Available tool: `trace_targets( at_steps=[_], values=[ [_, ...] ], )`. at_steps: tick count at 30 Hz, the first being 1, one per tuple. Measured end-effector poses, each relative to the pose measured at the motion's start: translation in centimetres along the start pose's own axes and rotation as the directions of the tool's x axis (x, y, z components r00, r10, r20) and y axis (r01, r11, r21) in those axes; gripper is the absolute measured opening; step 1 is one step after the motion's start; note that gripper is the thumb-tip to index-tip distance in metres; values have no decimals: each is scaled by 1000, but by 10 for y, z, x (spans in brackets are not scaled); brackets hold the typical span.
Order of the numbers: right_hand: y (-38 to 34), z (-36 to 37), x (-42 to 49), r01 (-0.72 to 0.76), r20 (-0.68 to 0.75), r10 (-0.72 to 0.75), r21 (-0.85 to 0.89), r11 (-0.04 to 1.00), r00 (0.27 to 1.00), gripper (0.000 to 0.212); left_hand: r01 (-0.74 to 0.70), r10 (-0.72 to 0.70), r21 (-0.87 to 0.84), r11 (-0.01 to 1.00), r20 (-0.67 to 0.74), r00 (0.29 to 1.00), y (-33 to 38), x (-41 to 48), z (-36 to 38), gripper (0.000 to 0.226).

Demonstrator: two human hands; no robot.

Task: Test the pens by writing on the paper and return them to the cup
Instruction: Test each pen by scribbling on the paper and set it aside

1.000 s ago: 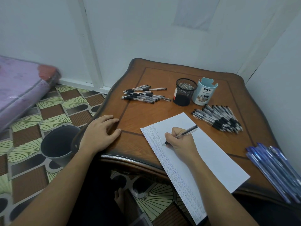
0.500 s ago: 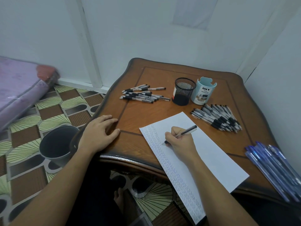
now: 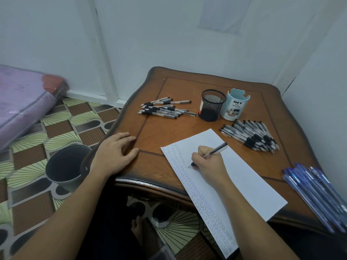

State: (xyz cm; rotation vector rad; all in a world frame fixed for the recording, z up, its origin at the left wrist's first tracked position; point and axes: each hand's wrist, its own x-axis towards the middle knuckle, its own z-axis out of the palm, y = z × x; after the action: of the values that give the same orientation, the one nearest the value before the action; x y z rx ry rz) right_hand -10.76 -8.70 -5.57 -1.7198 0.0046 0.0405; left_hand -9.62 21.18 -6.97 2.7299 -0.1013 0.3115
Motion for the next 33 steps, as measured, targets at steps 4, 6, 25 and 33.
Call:
trace_targets(
  at_steps=[4, 6, 25, 33],
  values=[
    [1, 1, 0, 4, 16, -3, -24, 1000, 1000, 42, 1, -1, -6, 1000, -4, 1000, -1, 0, 0, 67],
    [-2, -1, 2, -24, -38, 24, -14, 1000, 999, 36, -4, 4, -4, 1000, -1, 1000, 0, 0, 0, 68],
    [-9, -5, 13, -84, -130, 80, -24, 996, 988, 76, -12, 12, 4, 1000, -10, 1000, -1, -1, 0, 66],
    [-11, -5, 7, -22, -135, 34, 95, 995, 990, 48, -13, 13, 6, 1000, -6, 1000, -2, -1, 0, 66]
  ],
)
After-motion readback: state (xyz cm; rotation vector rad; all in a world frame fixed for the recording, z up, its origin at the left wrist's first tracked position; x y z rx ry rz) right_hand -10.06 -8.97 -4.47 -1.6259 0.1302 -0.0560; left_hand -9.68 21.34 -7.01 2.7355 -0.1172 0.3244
